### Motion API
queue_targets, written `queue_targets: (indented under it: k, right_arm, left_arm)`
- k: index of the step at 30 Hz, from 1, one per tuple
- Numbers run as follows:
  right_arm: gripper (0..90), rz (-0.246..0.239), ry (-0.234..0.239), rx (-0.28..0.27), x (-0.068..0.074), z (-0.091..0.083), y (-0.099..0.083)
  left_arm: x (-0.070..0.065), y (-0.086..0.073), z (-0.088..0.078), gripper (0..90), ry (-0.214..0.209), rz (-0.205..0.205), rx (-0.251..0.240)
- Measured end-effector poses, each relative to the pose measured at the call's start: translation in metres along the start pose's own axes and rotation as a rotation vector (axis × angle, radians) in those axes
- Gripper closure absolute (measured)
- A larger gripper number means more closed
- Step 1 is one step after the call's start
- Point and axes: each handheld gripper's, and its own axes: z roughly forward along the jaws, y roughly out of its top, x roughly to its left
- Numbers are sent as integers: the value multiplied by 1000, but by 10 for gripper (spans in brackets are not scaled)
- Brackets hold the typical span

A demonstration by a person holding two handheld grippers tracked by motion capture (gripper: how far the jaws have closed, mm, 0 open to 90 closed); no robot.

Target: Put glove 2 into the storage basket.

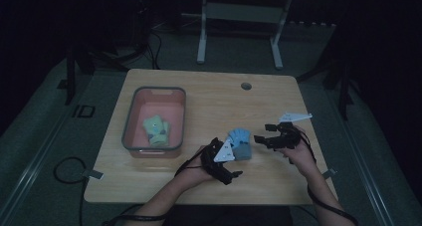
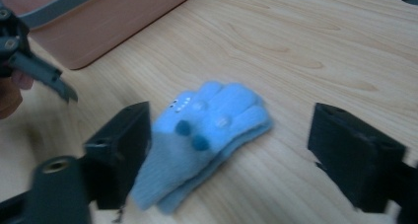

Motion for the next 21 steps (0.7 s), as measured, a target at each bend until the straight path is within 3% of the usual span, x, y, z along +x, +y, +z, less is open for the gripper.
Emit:
queue_targets:
  k: [3, 8, 15, 21]
  right_arm:
    - [315, -7, -18, 19, -5, 4, 4]
    - [405, 6, -38, 61, -13, 21, 11]
    - [389, 52, -36, 104, -18, 55, 10]
    - [355, 28, -53, 165, -13, 74, 5]
  left_arm:
    - [0, 4, 13, 118, 0, 47, 13]
    - [4, 8, 30, 206, -3, 88, 12]
    - [11, 6, 47, 371, -1, 120, 76]
    - [13, 0, 54, 420, 2, 144, 129]
